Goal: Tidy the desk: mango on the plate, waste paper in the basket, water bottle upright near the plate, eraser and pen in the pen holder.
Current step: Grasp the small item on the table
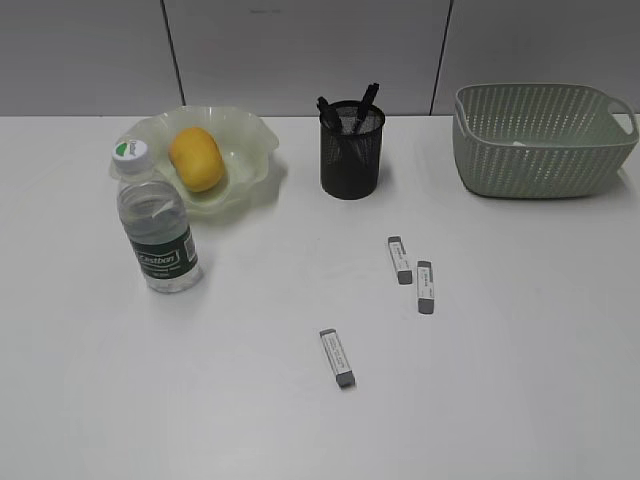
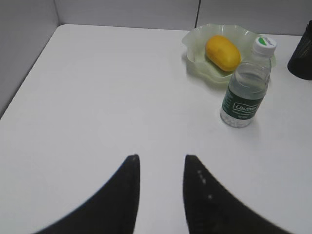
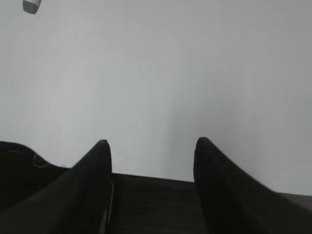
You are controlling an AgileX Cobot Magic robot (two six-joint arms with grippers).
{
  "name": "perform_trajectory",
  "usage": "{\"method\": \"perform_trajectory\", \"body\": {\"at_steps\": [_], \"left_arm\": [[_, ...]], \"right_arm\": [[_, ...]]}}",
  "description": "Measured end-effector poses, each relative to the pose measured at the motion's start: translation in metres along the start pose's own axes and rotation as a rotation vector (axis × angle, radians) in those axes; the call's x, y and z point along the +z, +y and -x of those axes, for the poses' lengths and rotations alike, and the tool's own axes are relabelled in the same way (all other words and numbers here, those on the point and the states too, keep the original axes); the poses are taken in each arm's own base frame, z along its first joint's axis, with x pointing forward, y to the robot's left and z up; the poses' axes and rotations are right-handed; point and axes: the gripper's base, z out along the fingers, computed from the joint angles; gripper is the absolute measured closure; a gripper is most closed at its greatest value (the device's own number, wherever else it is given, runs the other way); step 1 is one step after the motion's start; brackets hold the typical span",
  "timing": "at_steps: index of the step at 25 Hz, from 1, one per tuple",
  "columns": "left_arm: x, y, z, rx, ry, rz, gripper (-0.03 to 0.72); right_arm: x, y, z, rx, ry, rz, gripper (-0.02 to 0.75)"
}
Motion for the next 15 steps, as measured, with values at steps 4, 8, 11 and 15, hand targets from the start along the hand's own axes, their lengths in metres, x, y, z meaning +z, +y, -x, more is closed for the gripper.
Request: {"method": "perform_trajectory", "body": {"at_steps": [4,8,11,15], "left_arm": [[0.000,0.000,0.000,-0.001,0.000,-0.002,0.458],[0.002,-0.001,0.001,0.012,0.017,-0.002,0.458],[0.013,-0.006,0.005,0.079,0.092,-0.024,0.458],[0.036,-0.019,0.018,0.139,0.234,-0.090,0.445]], "right_arm": [[-0.023,-0.004,-0.052,0.019,-0.154,0.054,0.301],[-0.034,-0.007,-0.099,-0.018,-0.347,0.080,0.306],[-0.038,-0.007,-0.121,-0.018,-0.512,0.114,0.308],[-0.040,-0.005,-0.128,-0.017,-0.583,0.150,0.312]]}}
